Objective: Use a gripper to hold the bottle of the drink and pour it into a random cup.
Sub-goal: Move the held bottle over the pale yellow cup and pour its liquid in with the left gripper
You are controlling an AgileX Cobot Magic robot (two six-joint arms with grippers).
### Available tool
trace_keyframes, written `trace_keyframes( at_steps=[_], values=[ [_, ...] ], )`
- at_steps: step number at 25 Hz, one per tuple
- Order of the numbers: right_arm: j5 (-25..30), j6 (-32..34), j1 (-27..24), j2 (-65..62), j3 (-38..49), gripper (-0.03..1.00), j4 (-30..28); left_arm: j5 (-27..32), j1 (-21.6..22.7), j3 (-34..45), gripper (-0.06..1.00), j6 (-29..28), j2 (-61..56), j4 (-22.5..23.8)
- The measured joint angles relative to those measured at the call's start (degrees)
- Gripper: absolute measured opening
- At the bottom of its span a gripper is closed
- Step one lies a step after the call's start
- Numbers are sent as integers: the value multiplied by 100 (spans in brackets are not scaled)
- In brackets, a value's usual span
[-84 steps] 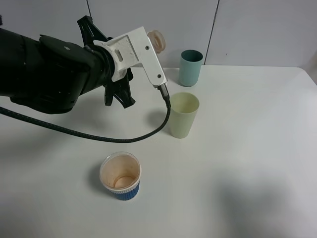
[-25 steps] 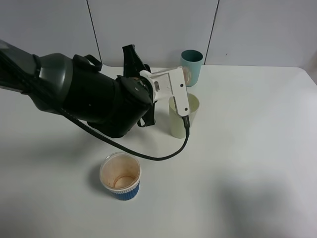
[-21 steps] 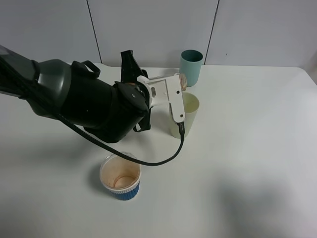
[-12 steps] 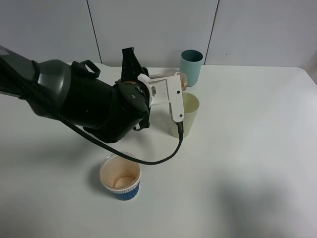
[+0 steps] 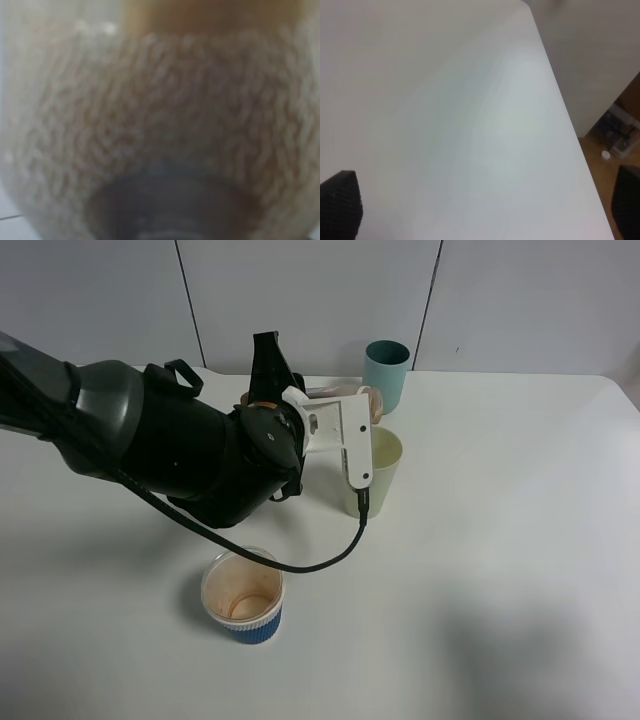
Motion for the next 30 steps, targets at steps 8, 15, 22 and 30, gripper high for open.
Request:
trace_keyframes(
  at_steps=[8,15,22,30],
  values=[
    [0,0,0,0,0,99,0,0,96,0,32,0,0,162],
    [0,0,0,0,0,99,0,5,192,0,32,0,0,212],
    [0,0,0,0,0,99,0,28,271,0,32,0,0,315],
    [0,0,0,0,0,99,0,28,279,0,32,0,0,471]
  ],
)
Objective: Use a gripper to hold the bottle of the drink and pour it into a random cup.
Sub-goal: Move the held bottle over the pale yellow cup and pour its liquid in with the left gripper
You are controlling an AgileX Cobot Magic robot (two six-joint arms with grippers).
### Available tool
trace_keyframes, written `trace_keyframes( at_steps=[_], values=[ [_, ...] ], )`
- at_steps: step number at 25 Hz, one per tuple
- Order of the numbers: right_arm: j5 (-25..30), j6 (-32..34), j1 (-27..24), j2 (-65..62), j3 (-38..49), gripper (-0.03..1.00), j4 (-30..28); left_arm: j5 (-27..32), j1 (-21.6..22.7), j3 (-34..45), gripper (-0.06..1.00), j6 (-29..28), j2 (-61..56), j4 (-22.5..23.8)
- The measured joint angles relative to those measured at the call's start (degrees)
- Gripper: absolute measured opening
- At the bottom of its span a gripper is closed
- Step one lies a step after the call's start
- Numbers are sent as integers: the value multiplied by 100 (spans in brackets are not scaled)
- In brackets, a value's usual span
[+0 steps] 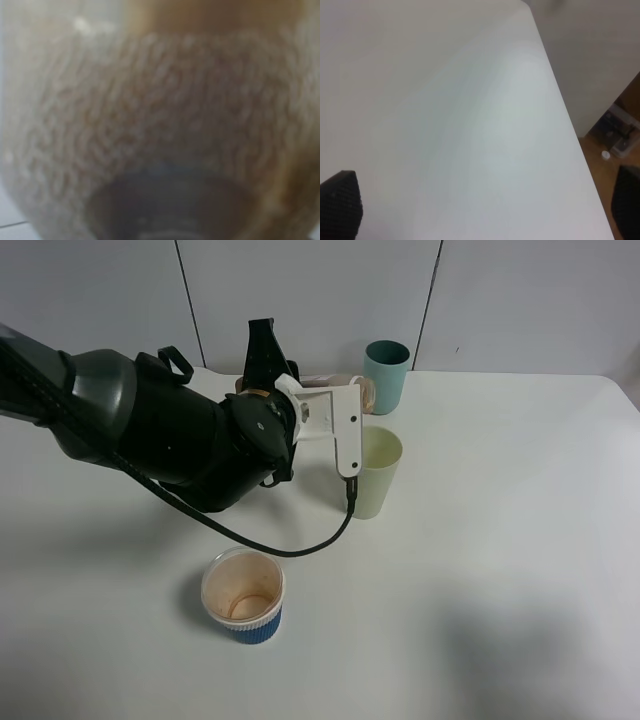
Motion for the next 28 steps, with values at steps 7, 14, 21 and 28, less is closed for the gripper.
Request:
trace_keyframes(
  at_steps=[7,14,21,28],
  values=[
    [0,0,0,0,0,99,0,-12,59,0,32,0,0,224],
    [0,0,0,0,0,99,0,-17,59,0,32,0,0,435],
    [0,0,0,0,0,99,0,-17,127,0,32,0,0,760],
    [0,0,0,0,0,99,0,-17,185,0,32,0,0,908]
  ],
)
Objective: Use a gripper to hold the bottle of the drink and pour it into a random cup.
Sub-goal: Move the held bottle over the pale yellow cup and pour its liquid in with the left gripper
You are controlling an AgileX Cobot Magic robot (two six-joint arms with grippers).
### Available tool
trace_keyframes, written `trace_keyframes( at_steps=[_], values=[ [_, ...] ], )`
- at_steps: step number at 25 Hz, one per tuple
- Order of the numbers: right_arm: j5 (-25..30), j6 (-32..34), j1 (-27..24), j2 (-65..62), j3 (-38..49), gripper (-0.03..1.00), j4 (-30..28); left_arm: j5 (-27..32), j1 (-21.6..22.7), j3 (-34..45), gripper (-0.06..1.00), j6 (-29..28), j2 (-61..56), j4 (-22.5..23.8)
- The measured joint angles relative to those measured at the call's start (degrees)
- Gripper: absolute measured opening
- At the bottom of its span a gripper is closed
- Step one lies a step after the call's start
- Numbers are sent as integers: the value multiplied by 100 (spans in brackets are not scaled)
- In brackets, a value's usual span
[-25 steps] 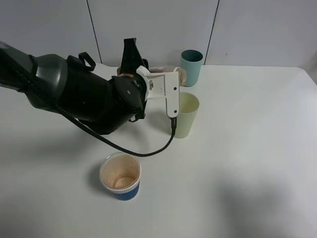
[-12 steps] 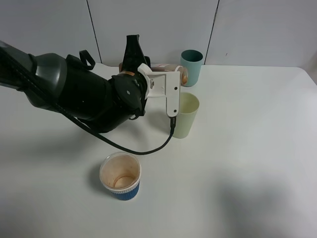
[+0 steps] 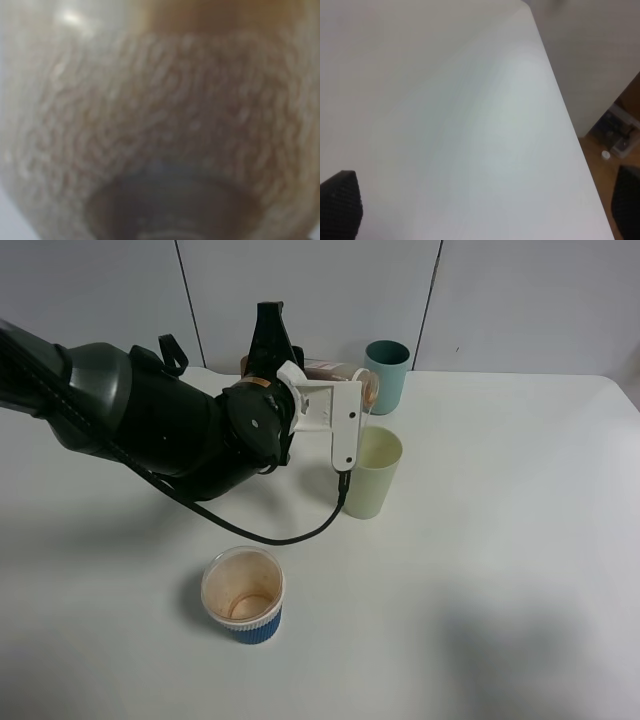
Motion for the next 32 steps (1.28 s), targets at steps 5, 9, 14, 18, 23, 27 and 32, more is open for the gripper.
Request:
trace_keyframes(
  at_steps=[5,9,14,18,23,27,32],
  values=[
    [0,0,0,0,0,99,0,0,54,0,32,0,0,107],
    [0,0,0,0,0,99,0,0,84,0,32,0,0,206],
    [0,0,0,0,0,99,0,0,84,0,32,0,0,294],
    [0,0,0,0,0,99,0,0,84,0,32,0,0,316],
    [0,0,0,0,0,99,0,0,84,0,32,0,0,334],
    [0,0,0,0,0,99,0,0,84,0,32,2,0,370],
    [0,0,0,0,0,99,0,-44,84,0,32,6,0,439]
  ],
)
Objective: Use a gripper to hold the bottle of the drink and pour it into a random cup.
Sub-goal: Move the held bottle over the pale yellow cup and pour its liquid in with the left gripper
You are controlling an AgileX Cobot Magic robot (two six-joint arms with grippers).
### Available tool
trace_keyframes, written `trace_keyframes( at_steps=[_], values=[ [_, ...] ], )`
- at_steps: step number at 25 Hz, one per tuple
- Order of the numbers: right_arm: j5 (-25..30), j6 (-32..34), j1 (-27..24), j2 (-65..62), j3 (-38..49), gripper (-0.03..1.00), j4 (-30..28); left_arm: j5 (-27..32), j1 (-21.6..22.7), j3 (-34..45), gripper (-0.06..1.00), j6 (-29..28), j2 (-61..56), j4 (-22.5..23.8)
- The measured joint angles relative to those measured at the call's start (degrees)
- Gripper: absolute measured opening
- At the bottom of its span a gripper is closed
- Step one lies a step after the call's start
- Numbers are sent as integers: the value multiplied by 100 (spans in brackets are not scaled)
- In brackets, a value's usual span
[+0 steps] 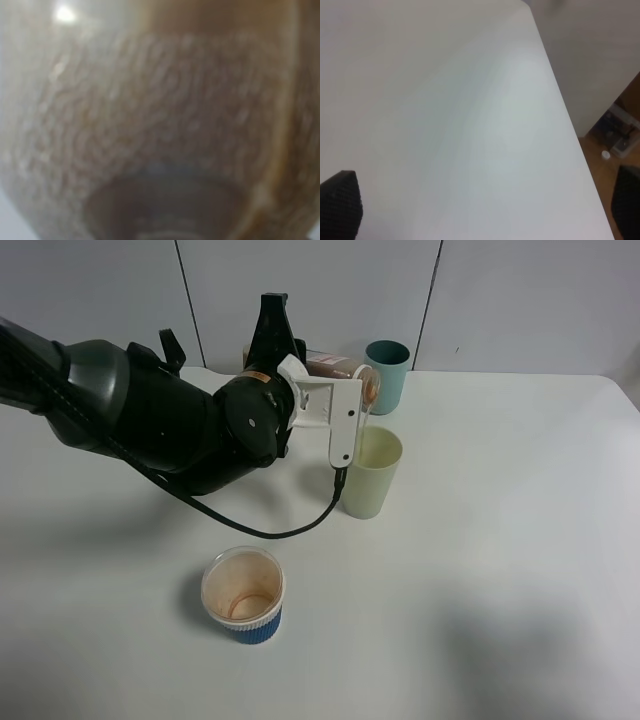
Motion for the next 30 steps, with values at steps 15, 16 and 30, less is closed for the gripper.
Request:
trace_keyframes(
  at_steps=[15,16,30],
  values=[
    [0,0,0,0,0,99,0,-106,0,0,32,26,0,75],
    [0,0,0,0,0,99,0,-106,0,0,32,41,0,80],
    [0,0,0,0,0,99,0,-134,0,0,32,239,0,86]
  ],
)
